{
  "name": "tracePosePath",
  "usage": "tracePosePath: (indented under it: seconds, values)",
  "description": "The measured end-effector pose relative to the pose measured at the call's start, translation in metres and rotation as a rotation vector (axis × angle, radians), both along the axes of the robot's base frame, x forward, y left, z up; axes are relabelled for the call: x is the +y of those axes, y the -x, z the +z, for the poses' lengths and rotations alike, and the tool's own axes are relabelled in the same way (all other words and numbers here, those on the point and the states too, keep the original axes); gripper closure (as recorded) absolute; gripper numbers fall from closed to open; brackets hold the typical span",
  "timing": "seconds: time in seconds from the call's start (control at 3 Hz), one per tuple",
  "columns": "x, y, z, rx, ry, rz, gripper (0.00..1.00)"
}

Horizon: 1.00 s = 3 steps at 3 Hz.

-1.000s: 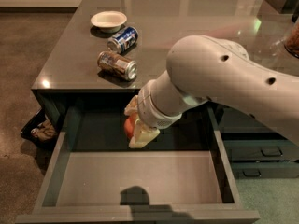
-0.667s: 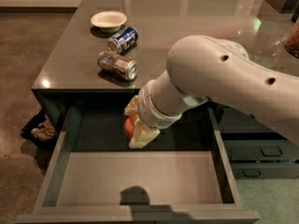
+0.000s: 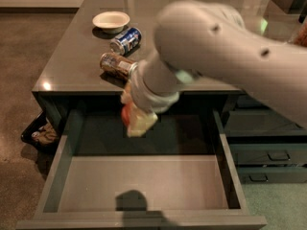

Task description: Pick apple from top drawer and place on counter

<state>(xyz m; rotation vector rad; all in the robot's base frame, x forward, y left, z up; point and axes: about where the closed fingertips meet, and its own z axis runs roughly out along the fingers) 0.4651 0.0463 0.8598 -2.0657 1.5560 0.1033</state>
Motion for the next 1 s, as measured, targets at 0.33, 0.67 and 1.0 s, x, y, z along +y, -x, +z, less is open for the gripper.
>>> tracePosePath:
  seconds: [0.33,0.67,1.0]
  values:
    - [0.012,-0.028,0.058,-0.066,0.097,0.012,1.0]
    - [0.005,-0.065,0.095,-0.092,0.173,-0.017,1.0]
    - [-0.037,-0.125,0.136,-0.133,0.194,-0.155,1.0]
